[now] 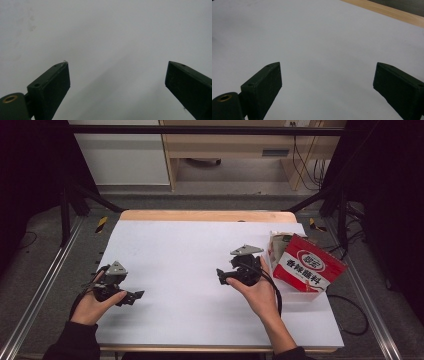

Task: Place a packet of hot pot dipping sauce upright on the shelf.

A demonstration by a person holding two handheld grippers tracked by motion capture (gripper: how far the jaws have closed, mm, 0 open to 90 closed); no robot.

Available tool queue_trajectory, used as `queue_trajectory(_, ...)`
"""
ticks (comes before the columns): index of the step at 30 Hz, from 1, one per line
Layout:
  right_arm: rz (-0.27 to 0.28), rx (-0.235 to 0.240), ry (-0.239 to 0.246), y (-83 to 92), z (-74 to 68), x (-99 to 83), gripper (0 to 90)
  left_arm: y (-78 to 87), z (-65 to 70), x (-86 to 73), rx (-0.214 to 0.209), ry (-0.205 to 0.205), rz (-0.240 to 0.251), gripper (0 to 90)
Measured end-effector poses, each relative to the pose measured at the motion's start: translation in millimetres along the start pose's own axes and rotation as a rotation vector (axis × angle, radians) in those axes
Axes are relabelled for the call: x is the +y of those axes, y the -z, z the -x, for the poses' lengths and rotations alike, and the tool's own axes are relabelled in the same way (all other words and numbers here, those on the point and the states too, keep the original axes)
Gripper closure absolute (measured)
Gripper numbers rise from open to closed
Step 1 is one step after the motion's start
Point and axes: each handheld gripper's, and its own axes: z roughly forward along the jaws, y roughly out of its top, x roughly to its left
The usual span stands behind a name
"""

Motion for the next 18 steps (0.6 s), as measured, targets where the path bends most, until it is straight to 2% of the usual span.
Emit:
queue_trajectory(14, -0.014, -0.011, -0.018, -17.7, -0.2, -26.0, 8.5, -4.6, 2.5, -0.4, 0.005, -0.005, -0.001, 5.9)
queue_trajectory(18, -0.025, -0.019, -0.006, -23.2, -1.6, -30.8, 8.5, -4.9, 1.1, -1.3, 0.009, -0.008, -0.003, 5.9)
